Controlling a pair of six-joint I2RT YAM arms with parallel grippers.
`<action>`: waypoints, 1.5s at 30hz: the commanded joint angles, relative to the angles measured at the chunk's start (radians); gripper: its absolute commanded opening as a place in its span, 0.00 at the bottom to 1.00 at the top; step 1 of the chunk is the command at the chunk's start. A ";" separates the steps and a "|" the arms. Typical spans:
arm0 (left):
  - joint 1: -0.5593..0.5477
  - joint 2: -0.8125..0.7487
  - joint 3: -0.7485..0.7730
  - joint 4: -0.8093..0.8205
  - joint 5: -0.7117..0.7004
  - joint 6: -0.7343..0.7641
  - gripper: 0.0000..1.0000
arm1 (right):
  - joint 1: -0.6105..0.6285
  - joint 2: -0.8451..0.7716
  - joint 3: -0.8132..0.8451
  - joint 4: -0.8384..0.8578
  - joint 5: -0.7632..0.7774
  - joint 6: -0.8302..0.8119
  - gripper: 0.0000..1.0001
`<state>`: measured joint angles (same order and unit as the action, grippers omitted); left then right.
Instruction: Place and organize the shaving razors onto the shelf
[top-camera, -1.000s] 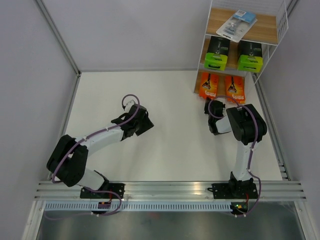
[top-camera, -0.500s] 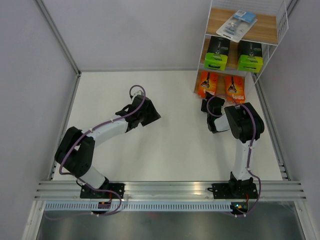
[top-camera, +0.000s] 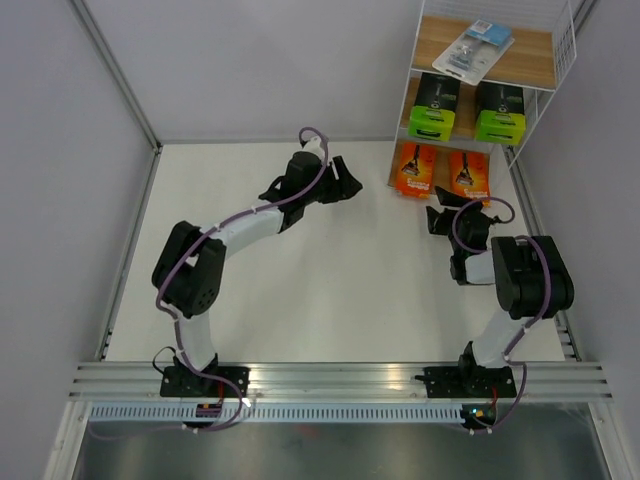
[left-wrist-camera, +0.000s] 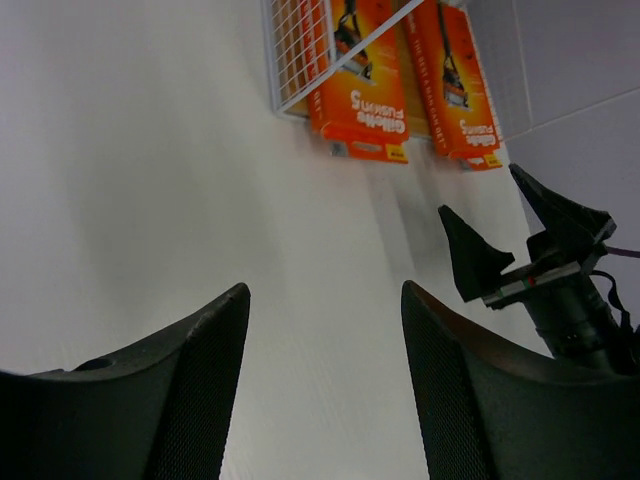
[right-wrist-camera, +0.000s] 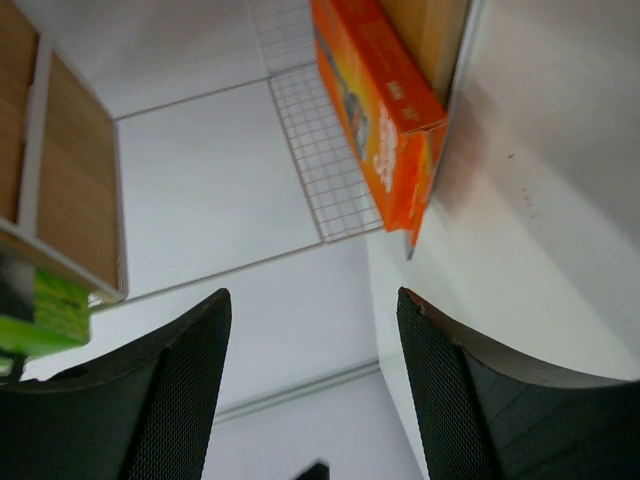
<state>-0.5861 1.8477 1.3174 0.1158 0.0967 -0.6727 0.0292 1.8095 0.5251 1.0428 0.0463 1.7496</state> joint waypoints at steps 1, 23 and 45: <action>-0.009 0.094 0.101 0.191 0.087 0.128 0.68 | -0.060 -0.136 -0.019 -0.088 -0.210 -0.148 0.73; -0.011 0.588 0.561 0.621 0.271 0.269 0.99 | -0.166 -0.529 0.116 -0.869 -0.154 -0.843 0.90; -0.034 0.803 0.887 0.630 0.368 0.283 0.55 | -0.178 -0.555 0.104 -0.944 -0.066 -0.871 0.91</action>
<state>-0.6022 2.6457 2.1609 0.6983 0.4129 -0.4355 -0.1417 1.2766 0.6182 0.1059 -0.0555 0.8883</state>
